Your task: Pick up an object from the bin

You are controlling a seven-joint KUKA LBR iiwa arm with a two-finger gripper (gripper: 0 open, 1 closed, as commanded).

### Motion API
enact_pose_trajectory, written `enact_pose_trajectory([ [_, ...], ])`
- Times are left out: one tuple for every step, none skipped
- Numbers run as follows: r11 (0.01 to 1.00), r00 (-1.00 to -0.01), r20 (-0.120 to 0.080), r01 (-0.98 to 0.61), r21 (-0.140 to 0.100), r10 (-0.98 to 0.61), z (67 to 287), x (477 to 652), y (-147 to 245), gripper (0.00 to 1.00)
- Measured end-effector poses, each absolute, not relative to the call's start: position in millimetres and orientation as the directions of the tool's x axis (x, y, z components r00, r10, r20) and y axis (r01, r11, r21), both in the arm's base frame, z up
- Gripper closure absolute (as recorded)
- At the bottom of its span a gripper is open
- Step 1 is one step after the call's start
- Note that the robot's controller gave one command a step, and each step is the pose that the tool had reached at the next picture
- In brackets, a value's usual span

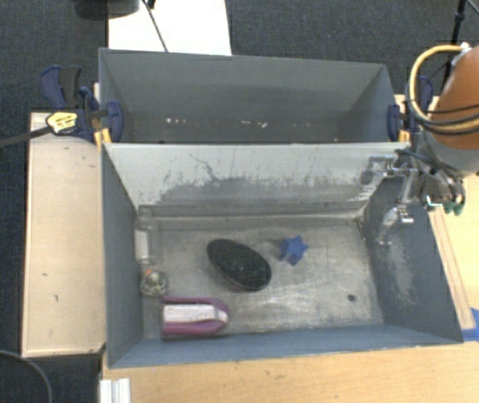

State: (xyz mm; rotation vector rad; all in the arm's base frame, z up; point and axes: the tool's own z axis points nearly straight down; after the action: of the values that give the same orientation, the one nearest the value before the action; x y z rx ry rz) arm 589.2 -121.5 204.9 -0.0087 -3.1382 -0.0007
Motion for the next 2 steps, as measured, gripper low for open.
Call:
enact_pose_trajectory([
  [0.993,-0.993,-0.001,-0.116,0.001,-0.116,68.7,584.4,-17.7,0.00],
  [0.999,-0.999,-0.002,-0.052,0.002,-0.052,102.0,566.9,10.7,0.00],
])
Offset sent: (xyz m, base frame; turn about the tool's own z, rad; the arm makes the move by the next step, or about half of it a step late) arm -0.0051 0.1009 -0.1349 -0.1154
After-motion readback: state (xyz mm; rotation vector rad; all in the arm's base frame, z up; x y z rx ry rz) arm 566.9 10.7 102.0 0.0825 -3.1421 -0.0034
